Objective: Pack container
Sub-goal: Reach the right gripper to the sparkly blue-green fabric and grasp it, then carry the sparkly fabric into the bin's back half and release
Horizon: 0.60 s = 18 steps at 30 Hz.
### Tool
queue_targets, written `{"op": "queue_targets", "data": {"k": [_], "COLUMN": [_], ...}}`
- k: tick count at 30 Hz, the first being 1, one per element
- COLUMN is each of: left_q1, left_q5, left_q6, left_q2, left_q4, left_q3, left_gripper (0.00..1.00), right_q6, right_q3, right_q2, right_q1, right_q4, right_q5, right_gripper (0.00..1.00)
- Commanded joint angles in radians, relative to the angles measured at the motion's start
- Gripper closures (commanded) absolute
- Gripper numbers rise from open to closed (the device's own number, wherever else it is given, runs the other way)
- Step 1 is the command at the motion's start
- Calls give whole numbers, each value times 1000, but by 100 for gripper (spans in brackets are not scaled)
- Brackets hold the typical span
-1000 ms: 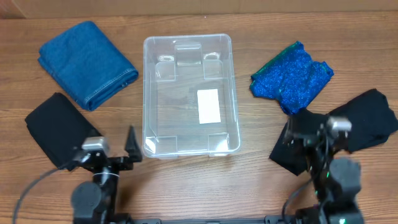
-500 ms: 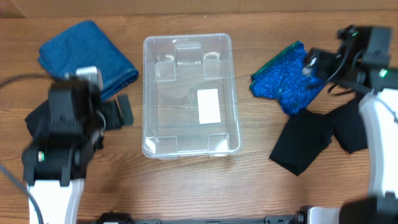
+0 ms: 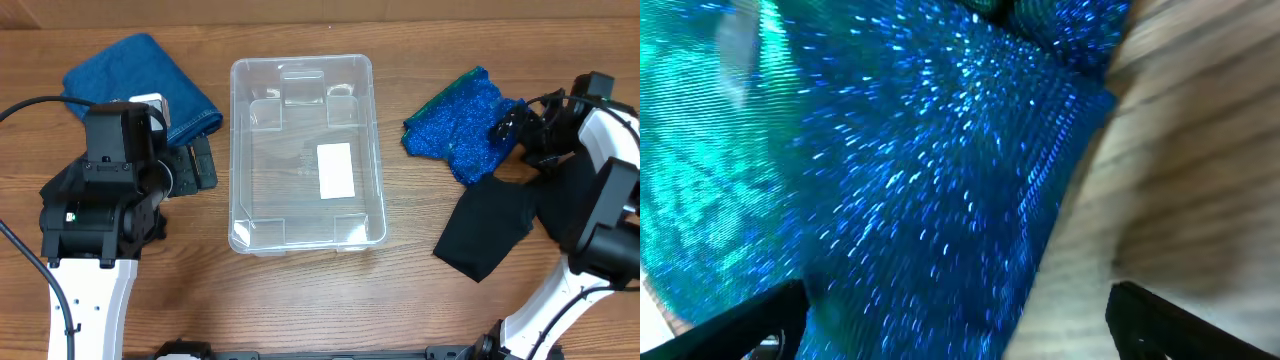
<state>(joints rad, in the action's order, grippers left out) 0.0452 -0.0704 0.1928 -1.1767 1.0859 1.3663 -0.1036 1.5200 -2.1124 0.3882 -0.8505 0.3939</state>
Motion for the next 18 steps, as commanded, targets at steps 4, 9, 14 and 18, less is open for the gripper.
{"op": "queue_targets", "data": {"k": [4,9,14,18], "left_q1": [1,1,1,0], "left_q5": [16,19,14,4], "left_q6": [14,14,13,23], "left_q2": [-1,-1,-1,-1], "left_q4": [2,8,16,17], "left_q3": [26,26,26,26], "left_gripper": [0,0,0,0], "right_q6": [2,-2,-5,30], "right_q3": [5,7,129,317], "right_q2": [-58,-58,22,184], "right_q1": [-32,-60,-68,-130], "right_q4": [42,61,-6,-106], "right_q5": [79,79,109,106], "right_gripper": [26,96,96,96]}}
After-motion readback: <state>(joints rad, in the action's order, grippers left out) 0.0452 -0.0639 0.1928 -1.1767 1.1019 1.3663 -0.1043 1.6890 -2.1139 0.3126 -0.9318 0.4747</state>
